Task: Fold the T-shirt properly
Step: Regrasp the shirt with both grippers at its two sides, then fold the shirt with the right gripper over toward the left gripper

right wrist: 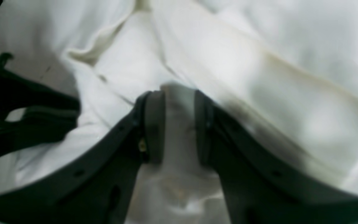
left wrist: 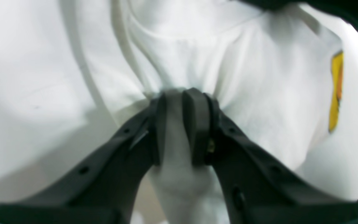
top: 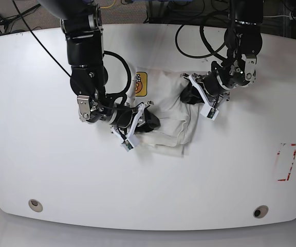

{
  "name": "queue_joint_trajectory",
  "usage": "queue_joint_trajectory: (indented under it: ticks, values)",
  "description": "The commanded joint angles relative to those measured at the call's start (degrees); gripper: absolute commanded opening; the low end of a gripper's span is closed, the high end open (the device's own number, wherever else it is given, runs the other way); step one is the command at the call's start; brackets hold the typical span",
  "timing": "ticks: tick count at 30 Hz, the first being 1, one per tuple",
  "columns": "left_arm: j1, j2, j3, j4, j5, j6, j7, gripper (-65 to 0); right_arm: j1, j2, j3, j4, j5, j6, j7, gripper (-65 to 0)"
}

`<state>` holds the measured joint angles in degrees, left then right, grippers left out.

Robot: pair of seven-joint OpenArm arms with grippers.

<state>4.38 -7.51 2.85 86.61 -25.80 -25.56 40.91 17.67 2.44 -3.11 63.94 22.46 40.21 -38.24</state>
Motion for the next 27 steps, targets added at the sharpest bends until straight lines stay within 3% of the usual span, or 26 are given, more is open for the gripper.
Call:
queue_joint_trajectory:
  ticks: [1, 16, 27]
  values:
    - [-0.3, -0.3, 0.1, 0.1, 0.6, -0.2, 1.2, -53.6, 2.8, 0.5, 0.1, -1.9, 0.0, -0.2, 2.9, -49.0]
    - [-0.7, -0.3, 2.5, -0.1, 0.6, -0.2, 1.2, -53.6, 7.5, 4.3, 0.3, -4.0, 0.1, -0.2, 6.2, -49.0]
    - [-0.7, -0.2, 2.6, 0.2, 0.2, -0.2, 1.2, -53.6, 8.0, 6.3, 0.6, 7.7, 0.6, -0.2, -3.1, -49.0]
